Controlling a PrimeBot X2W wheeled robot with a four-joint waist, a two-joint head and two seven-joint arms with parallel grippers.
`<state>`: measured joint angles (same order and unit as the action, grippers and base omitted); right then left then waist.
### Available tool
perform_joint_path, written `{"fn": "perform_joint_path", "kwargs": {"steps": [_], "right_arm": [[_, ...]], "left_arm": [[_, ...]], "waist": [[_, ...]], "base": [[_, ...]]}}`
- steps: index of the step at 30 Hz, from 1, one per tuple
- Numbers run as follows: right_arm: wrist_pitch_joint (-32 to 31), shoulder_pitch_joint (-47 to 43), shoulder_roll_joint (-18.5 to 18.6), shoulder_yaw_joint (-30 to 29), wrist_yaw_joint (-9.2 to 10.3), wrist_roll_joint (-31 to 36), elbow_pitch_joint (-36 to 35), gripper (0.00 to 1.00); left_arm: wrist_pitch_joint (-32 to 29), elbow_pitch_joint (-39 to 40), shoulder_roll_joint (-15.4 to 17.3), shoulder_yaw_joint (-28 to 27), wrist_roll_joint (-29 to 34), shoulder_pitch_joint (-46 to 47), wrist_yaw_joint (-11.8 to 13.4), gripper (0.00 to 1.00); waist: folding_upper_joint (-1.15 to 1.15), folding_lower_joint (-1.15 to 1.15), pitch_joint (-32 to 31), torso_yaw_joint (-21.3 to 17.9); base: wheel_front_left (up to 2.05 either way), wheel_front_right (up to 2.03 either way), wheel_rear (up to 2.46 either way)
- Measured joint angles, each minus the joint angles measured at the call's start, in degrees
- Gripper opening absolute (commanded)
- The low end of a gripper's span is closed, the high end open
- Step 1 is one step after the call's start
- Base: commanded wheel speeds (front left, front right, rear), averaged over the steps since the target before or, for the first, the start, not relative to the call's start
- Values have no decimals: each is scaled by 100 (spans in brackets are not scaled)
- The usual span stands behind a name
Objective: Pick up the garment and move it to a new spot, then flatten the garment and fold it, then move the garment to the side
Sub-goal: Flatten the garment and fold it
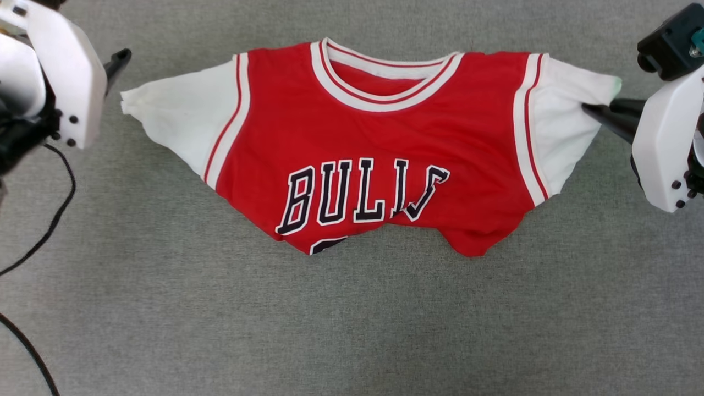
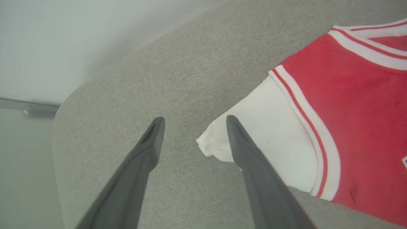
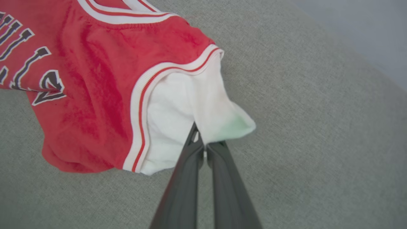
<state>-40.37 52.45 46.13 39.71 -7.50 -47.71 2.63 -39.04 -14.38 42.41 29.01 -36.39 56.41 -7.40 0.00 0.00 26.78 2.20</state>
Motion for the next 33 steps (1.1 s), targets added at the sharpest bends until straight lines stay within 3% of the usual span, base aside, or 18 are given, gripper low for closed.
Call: {"fn": "perform_joint_path", "kwargs": {"steps": [8,15,20,21,22,28,33], "right_arm": [[-53,165,-55,-20,0,141,-238,0],[-80,264,-92,-16,0,192,-289,0],[-85,347,-104,30,0,241,-301,0],[-85,375,-104,36,0,242,-298,0],[-85,396,-108,45,0,242,-294,0],[-35,461,-147,108,0,223,-138,0],[319,597,-193,88,0,252,165,0]], "left_arm": [[-1207,-261,410,996,-944,700,0,100],[-1694,-542,633,1808,-1226,1001,-1,100],[-1694,-735,569,2097,-1461,1222,-1,100],[-1690,-761,573,2162,-1537,1229,-1,44],[-1673,-759,578,2253,-1545,1250,-1,0],[-1357,-848,503,2627,-1736,1384,1,0],[-737,-1115,403,2593,-1906,1484,0,0]], "waist": [[0,0,407,-180],[0,0,716,-311],[0,-1,858,-339],[0,-1,869,-335],[0,-1,874,-330],[0,-1,772,-301],[0,0,490,-258]], "base": [[0,0,0],[0,0,0],[0,0,0],[0,0,0],[0,0,0],[0,0,0],[0,0,0]]}}
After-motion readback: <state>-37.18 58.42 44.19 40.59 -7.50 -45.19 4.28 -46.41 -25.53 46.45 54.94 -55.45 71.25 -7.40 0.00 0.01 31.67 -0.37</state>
